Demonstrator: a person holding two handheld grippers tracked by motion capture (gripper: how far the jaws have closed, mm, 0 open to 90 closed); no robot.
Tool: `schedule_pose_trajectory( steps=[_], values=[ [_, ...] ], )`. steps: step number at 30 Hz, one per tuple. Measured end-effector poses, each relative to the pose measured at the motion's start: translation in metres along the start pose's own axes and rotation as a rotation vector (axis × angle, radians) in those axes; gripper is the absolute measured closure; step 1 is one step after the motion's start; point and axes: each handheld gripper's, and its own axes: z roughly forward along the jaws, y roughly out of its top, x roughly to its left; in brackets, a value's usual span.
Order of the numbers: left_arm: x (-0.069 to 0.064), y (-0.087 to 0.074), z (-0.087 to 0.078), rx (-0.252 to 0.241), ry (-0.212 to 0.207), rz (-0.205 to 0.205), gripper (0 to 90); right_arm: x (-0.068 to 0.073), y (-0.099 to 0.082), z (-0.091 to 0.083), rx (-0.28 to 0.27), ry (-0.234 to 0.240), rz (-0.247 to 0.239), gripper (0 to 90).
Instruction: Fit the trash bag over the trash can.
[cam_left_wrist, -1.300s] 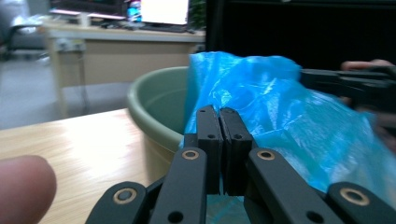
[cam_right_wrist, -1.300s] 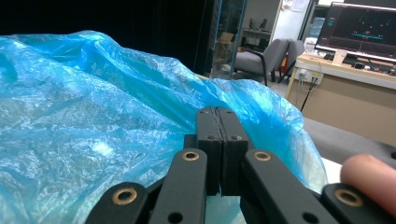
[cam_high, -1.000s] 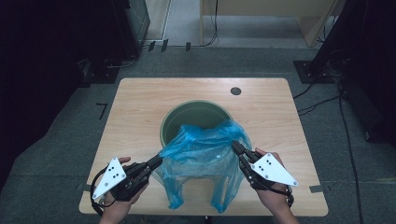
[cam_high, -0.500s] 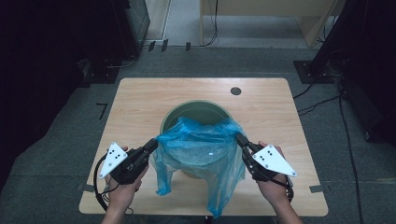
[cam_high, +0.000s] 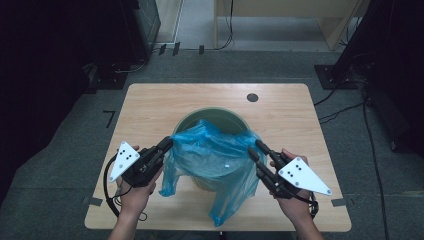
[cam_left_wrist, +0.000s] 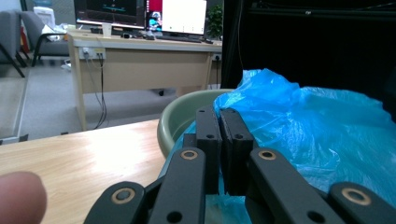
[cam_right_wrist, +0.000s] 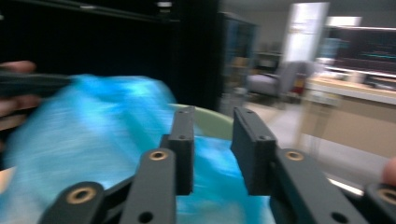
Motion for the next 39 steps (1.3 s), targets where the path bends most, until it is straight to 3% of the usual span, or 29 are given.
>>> schedule_pose_trajectory(
  steps=[4,6,11,13,18,21,24,26,30,36,39],
  values=[
    [0.000,0.003,0.008,0.003,0.003,-0.013,87.4,0.023,-0.006,0.008,0.025,0.140,-0.067,58.6],
    [0.002,0.005,0.011,0.005,0.005,-0.018,87.4,0.031,-0.012,0.013,0.045,0.160,-0.085,55.2],
    [0.006,0.010,0.018,0.012,0.006,-0.028,87.4,0.035,-0.020,0.020,0.084,0.235,-0.066,50.4],
    [0.007,0.011,0.020,0.015,0.005,-0.027,87.4,0.035,-0.021,0.022,0.089,0.247,-0.065,54.1],
    [0.010,0.009,0.022,0.019,0.002,-0.041,87.4,0.033,-0.022,0.023,0.101,0.267,-0.072,78.0],
    [0.012,0.007,0.022,0.023,0.000,-0.043,87.4,0.032,-0.021,0.024,0.114,0.220,-0.096,85.6],
    [0.013,0.005,0.022,0.028,0.000,-0.044,87.2,0.027,-0.020,0.025,0.107,0.193,-0.072,90.0],
    [0.015,0.005,0.022,0.033,0.001,-0.045,86.8,0.024,-0.019,0.025,0.094,0.187,-0.057,90.0],
    [0.018,0.004,0.024,0.039,0.005,-0.047,86.2,0.020,-0.014,0.026,0.074,0.163,-0.085,90.0],
    [0.020,0.003,0.031,0.048,0.015,-0.048,85.1,0.013,-0.014,0.032,0.089,0.111,-0.096,90.0],
    [0.022,0.003,0.037,0.061,0.021,-0.042,85.5,0.010,-0.017,0.035,0.109,0.080,-0.101,84.7]
  ],
)
